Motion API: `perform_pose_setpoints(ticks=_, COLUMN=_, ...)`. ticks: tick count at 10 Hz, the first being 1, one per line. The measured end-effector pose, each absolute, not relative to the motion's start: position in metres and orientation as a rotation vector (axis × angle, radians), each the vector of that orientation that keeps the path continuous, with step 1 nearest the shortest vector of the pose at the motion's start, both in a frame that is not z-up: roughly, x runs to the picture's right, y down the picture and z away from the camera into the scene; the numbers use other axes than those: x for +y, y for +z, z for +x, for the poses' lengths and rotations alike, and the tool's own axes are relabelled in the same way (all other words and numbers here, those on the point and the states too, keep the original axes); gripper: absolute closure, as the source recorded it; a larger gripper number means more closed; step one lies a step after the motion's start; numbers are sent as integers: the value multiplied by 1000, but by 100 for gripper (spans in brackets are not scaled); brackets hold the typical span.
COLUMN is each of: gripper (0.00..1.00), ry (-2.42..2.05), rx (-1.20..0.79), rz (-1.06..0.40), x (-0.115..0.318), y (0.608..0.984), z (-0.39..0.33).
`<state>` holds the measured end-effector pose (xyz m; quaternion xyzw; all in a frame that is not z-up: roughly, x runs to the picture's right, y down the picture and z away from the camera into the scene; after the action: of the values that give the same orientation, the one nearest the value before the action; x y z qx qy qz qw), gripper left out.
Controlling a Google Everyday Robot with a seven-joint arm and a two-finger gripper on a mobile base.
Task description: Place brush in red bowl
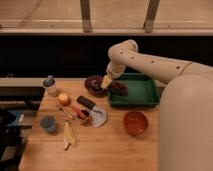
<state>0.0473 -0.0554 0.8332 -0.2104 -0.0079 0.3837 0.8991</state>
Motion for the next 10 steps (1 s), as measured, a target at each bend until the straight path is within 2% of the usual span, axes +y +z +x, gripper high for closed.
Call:
perform_pose_setpoints(ticks=5, gripper=20, ry=758, rx=-75, rz=-416, x=-58, y=859, z=7)
perform_pose_setpoints(ticks=10, gripper=20, ry=760, rx=-75, rz=-416, x=-57, y=860, z=6)
